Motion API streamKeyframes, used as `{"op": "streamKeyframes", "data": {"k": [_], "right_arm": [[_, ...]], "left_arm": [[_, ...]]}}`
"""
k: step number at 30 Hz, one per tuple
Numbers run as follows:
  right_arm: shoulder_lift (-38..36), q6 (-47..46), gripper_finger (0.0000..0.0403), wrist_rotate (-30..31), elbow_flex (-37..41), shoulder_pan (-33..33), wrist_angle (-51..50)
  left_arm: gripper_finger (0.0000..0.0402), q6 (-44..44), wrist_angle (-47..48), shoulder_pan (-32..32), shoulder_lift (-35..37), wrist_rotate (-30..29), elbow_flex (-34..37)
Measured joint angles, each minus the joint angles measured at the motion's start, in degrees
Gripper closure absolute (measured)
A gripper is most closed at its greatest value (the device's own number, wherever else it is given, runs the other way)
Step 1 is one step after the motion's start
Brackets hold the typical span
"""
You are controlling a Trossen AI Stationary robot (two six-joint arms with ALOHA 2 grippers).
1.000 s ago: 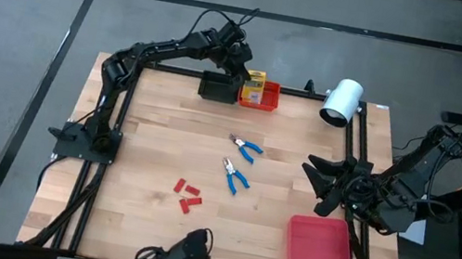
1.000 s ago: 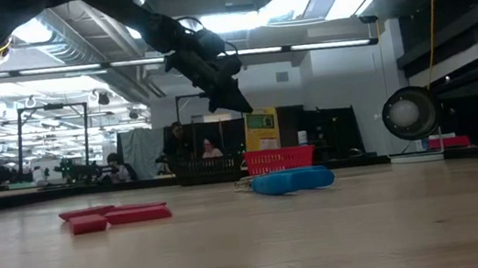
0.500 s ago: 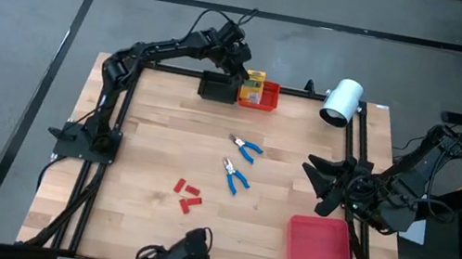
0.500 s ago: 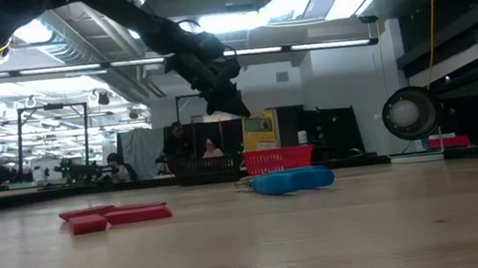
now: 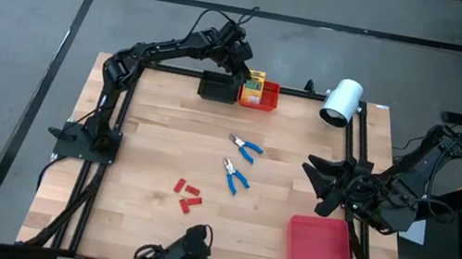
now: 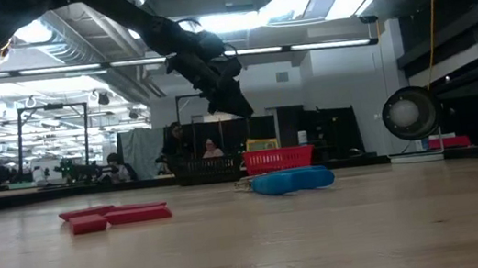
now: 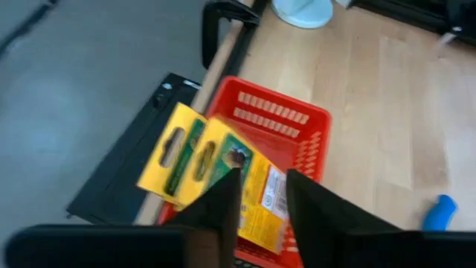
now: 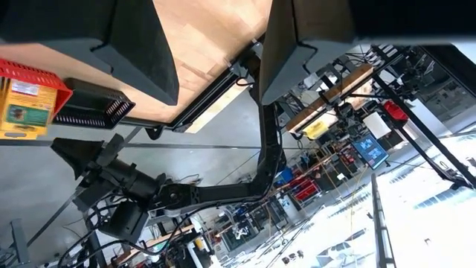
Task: Pick & Place School Supplies
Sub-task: Put the blue puncher into the pink bin
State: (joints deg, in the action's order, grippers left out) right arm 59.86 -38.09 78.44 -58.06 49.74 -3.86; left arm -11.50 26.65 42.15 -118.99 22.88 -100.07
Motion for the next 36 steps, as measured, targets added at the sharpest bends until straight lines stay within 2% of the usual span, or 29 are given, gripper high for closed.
{"op": "streamKeyframes", "data": {"k": [4,7,10,12,13,16,17,18,20,23,27,29,33,36], "right_arm": [[0.0,0.0,0.0209,0.0,0.0,0.0,0.0],[0.0,0.0,0.0209,0.1,0.0,0.0,0.0],[0.0,-0.3,0.0209,-0.1,0.0,0.0,0.0],[0.0,-0.5,0.0209,-1.1,0.0,0.0,-0.1],[0.0,-0.8,0.0209,-1.4,0.0,0.0,-0.3],[0.0,-1.8,0.0209,-2.1,0.0,0.0,-1.9],[0.0,-2.3,0.0209,-2.8,0.0,0.0,-2.7],[0.0,-3.2,0.0209,-3.3,0.0,-0.1,-3.8],[0.0,-5.0,0.0209,-5.8,0.0,-0.5,-5.8],[0.0,-10.1,0.0209,-13.7,0.0,-2.0,-10.1],[0.0,-19.9,0.0209,-28.0,0.0,-4.9,-16.1],[0.0,-23.5,0.0209,-34.0,0.0,-6.1,-19.0],[0.0,-26.4,0.0209,-43.2,0.0,-8.6,-24.4],[0.1,-26.2,0.0209,-48.7,0.0,-10.9,-27.5]], "left_arm": [[0.0253,-1.5,-1.4,0.4,1.9,-2.0,0.0],[0.024,-2.6,-1.6,0.8,5.0,-2.2,0.0],[0.0239,-5.1,5.1,0.8,9.1,-1.8,-0.1],[0.0241,-5.2,12.9,0.5,11.9,2.5,0.1],[0.0243,-5.2,16.8,0.2,13.2,6.7,0.5],[0.0251,-5.2,28.1,-2.0,16.4,24.1,4.5],[0.0253,-5.2,30.4,-3.3,17.4,26.4,6.7],[0.0256,-5.3,32.8,-5.0,18.6,26.2,9.2],[0.0261,-6.4,36.2,-9.0,21.7,21.9,15.4],[0.0265,-4.4,34.7,-16.0,28.1,16.5,26.7],[0.0265,12.2,18.7,-25.1,39.1,15.7,43.0],[0.0263,22.7,8.3,-29.7,45.0,12.1,50.1],[0.0263,34.5,1.3,-41.0,53.5,-3.1,59.1],[0.0268,39.6,1.5,-50.3,56.0,-19.2,60.9]]}}
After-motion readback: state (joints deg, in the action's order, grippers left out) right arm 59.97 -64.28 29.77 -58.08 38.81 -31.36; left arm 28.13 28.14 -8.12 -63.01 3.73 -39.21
